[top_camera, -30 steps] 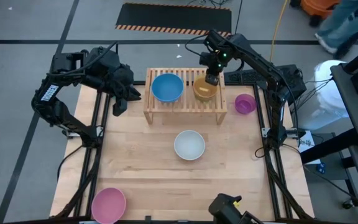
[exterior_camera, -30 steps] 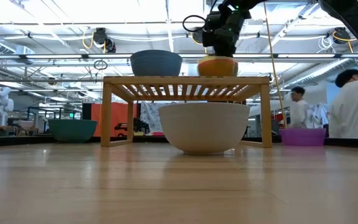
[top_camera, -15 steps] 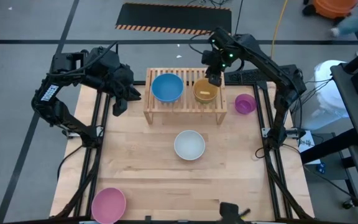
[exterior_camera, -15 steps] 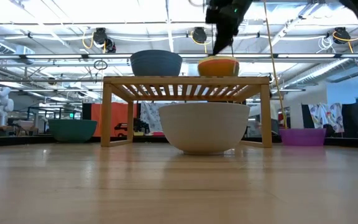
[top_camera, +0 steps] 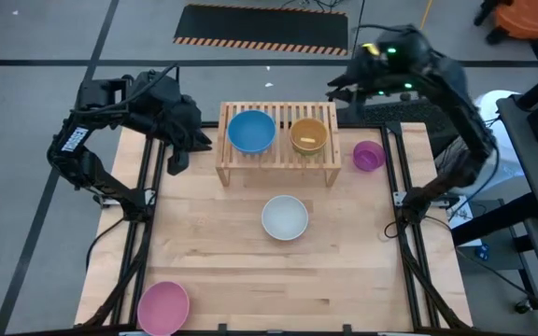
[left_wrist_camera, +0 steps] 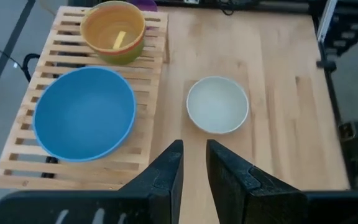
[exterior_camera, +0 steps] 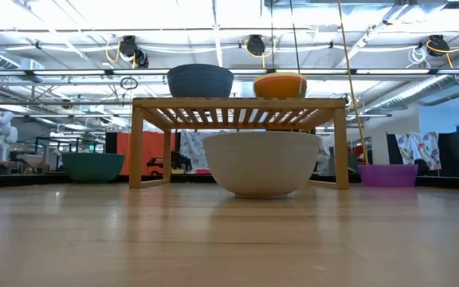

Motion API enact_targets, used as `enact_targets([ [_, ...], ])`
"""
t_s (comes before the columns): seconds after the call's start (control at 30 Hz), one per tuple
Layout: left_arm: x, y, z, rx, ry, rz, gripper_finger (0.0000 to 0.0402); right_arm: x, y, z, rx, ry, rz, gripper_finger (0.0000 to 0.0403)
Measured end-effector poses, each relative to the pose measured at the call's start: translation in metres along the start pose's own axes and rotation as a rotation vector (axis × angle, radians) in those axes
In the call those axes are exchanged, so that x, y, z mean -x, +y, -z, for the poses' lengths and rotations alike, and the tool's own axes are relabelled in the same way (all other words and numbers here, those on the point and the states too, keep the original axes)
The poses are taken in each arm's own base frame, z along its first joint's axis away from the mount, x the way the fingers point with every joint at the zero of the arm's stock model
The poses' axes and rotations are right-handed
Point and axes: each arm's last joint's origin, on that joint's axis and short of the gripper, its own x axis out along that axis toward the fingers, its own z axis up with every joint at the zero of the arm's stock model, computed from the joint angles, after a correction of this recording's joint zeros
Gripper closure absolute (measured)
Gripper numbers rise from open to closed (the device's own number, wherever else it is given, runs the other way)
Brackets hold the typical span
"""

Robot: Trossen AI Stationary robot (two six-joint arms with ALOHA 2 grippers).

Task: Place and stack bowls onto a shelf
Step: Stack the white bowl on top of the blue bowl on the shelf

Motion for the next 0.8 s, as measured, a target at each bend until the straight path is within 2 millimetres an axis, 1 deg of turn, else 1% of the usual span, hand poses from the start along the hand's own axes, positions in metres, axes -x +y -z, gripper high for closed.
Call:
enact_targets([
  [0.07, -0.007, -0.001, 0.001, -0.067, 0.027, 0.011, 0.0327, 0.015, 0.004, -0.002, -0.003, -0.043, 0.019, 0.0290],
  [0.17, -0.024, -0.005, 0.004, -0.162, 0.090, 0.041, 0.0327, 0.033, 0.008, -0.003, -0.021, -0.083, 0.036, 0.0290],
  [0.3, -0.048, -0.010, 0.010, -0.211, 0.180, 0.077, 0.0327, 0.051, 0.014, -0.002, -0.012, -0.118, 0.050, 0.0290],
  [0.37, -0.064, -0.012, 0.014, -0.227, 0.220, 0.093, 0.0327, 0.058, 0.016, -0.002, -0.008, -0.133, 0.054, 0.0290],
  [0.5, -0.098, -0.020, 0.022, -0.294, 0.278, 0.127, 0.0327, 0.068, 0.019, -0.001, -0.003, -0.153, 0.064, 0.0291],
  [0.6, -0.123, -0.030, 0.029, -0.402, 0.287, 0.150, 0.0327, 0.073, 0.021, -0.001, -0.024, -0.163, 0.065, 0.0291],
  [0.7, -0.147, -0.041, 0.035, -0.509, 0.265, 0.157, 0.0327, 0.073, 0.021, -0.001, -0.058, -0.165, 0.062, 0.0291],
  [0.8, -0.166, -0.051, 0.038, -0.559, 0.205, 0.160, 0.0327, 0.073, 0.021, -0.001, -0.048, -0.164, 0.063, 0.0291],
])
